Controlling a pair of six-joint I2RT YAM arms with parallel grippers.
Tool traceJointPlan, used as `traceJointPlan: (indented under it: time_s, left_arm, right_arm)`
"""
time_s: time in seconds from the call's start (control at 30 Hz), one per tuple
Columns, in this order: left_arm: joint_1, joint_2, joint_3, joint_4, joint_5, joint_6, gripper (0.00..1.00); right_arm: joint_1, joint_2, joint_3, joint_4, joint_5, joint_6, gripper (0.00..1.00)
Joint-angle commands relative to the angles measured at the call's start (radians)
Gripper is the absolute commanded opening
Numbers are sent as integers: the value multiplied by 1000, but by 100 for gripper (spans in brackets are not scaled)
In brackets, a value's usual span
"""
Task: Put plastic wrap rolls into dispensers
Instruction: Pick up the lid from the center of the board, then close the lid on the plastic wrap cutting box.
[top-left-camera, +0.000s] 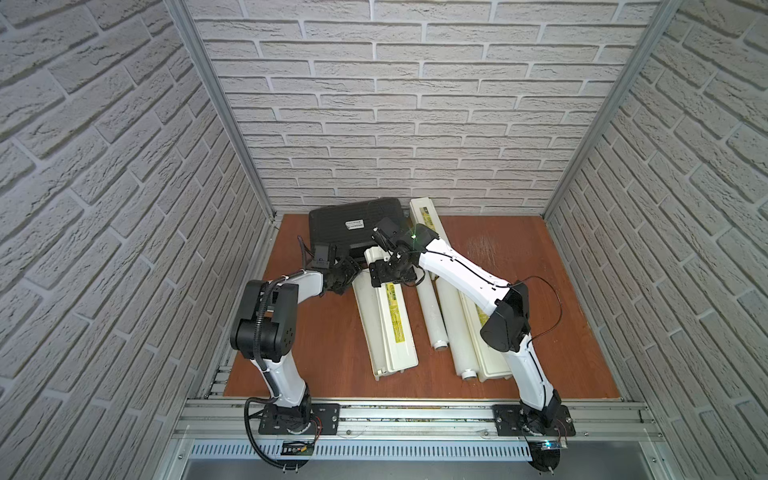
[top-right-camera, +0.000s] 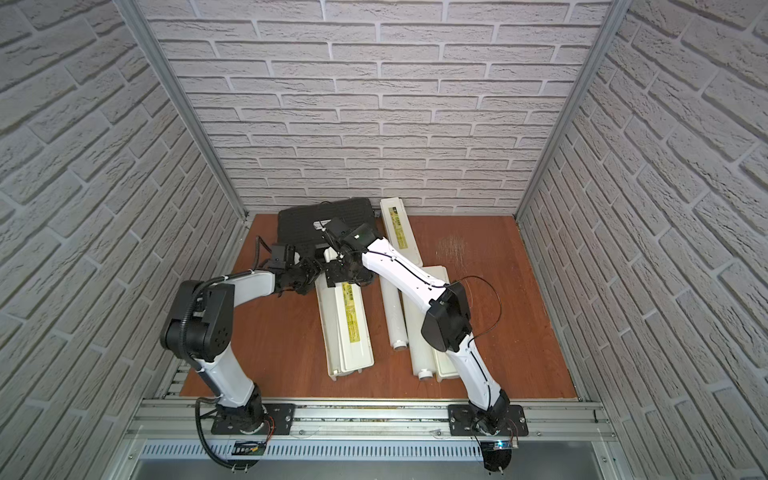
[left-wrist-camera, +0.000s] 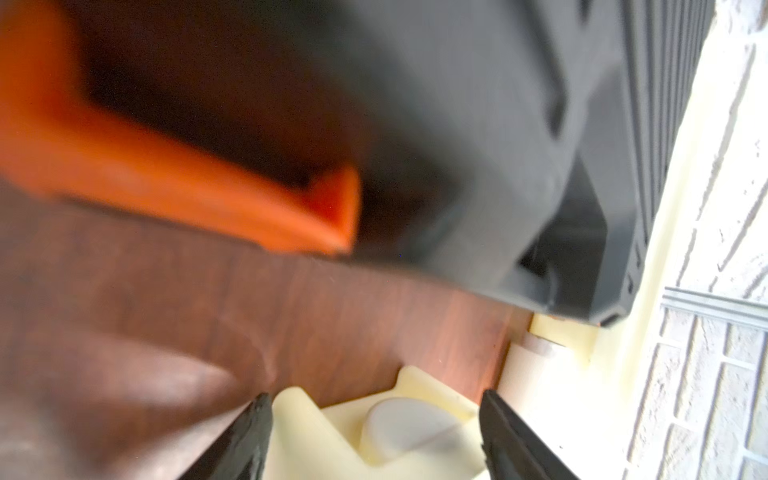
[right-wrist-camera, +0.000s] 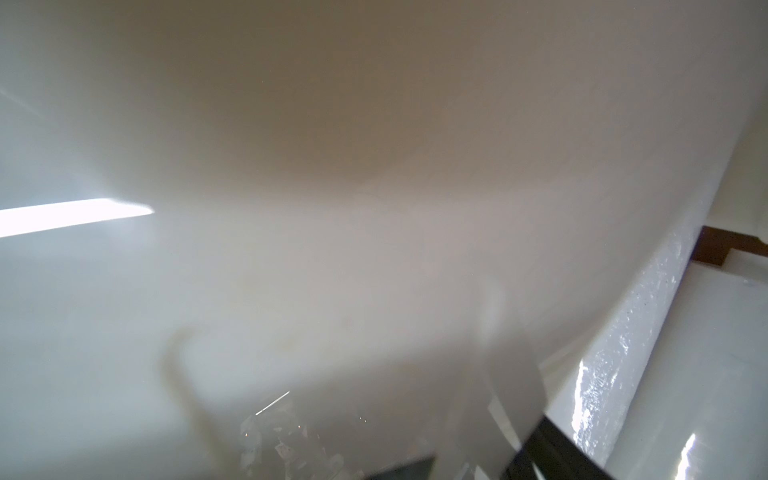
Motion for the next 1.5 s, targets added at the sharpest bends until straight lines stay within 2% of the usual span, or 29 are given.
traceJointPlan:
  time_s: [0.0, 0.07, 0.27, 0.33, 0.43, 0.6, 0.8, 1.1, 1.47]
  left_arm:
    - [-36, -6, -38, -91, 55, 1, 77]
    - [-44, -14, -49, -89, 54, -5, 77]
    - [-21, -67, -58, -119, 9, 32, 88]
    - [-4, -111, -44, -154, -18, 88, 98]
    - [27, -190, -33, -232, -75, 162, 98]
    - [77, -309, -94, -272, -62, 195, 98]
    - [81, -449, -225, -259, 4, 186, 98]
    - [94, -670, -335, -312, -18, 148, 98]
    - [93, -736, -396, -300, 48, 141, 98]
  right_arm:
    - [-1, -72, -4, 4, 2, 14, 66]
    - [-1, -76, -5, -3, 0, 18, 66]
    - [2, -100, -38, -15, -15, 51, 66]
    - [8, -109, -46, -21, -12, 60, 66]
    - [14, -107, -44, -45, 3, 72, 66]
    - [36, -69, -10, -63, 20, 89, 64]
    - [60, 5, 62, -70, 32, 105, 65]
    - [75, 81, 113, -66, 55, 113, 66]
    - [84, 117, 110, 18, 99, 152, 69]
